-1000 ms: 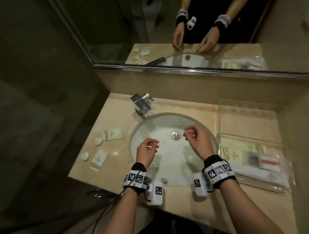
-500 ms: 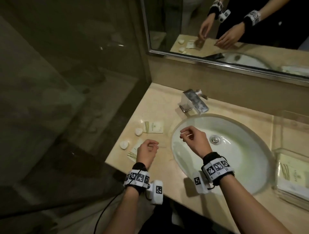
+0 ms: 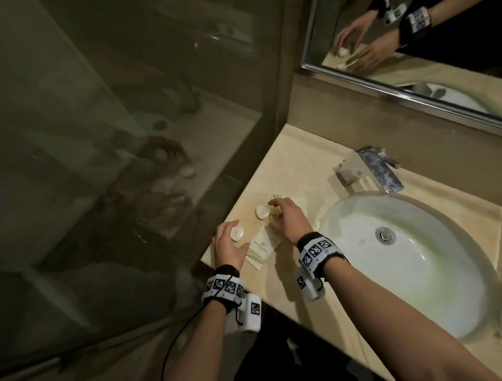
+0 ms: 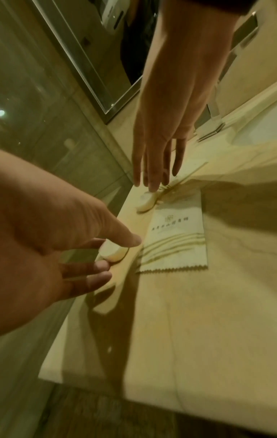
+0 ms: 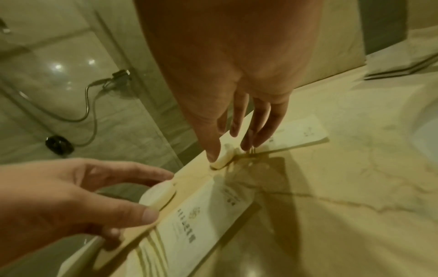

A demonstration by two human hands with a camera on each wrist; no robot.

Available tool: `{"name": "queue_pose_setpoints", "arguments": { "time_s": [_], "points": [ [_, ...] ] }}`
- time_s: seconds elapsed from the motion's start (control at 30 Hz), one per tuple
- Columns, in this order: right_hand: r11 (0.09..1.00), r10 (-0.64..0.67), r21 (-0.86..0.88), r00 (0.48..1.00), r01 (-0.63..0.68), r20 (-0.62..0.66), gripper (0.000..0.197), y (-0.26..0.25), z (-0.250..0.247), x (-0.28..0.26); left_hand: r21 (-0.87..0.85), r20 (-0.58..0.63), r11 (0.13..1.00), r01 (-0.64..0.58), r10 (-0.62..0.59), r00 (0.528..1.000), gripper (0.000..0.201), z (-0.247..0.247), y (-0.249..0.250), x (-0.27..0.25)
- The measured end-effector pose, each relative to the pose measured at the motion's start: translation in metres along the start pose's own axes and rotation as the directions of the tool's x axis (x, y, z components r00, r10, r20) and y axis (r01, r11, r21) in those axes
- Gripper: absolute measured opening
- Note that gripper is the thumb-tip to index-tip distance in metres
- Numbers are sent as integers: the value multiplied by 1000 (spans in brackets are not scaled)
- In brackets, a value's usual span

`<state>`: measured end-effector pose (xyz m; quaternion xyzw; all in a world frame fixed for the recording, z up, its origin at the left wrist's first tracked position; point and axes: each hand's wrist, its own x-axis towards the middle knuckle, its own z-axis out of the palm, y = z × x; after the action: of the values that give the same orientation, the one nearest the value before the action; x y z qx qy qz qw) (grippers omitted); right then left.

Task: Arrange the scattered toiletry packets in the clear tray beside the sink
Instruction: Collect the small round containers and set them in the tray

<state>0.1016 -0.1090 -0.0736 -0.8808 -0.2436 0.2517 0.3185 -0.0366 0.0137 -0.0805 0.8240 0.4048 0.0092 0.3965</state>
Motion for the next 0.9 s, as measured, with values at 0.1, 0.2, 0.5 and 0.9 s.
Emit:
{"name": "queue_pose_setpoints", "arguments": {
  "time_s": [0.1, 0.2, 0.5, 0.9],
  "points": [
    [992, -48, -113, 999, 50, 20, 56, -5, 13, 9, 36, -4, 999, 13, -13, 1000, 55, 4, -8, 4],
    [985, -73, -149, 994, 84, 75, 61, -7, 22, 14, 36, -58, 999, -3, 6, 998, 45, 7, -11, 7],
    [980, -65, -183, 996, 75, 59, 31, -9, 33, 16, -25, -44, 1000, 2, -3, 999, 41, 7, -13, 15],
    [981, -17, 188, 988, 46, -153, 41, 17, -53, -27, -307, 2, 925, -225, 237, 971, 36, 24, 66, 13]
  ]
}}
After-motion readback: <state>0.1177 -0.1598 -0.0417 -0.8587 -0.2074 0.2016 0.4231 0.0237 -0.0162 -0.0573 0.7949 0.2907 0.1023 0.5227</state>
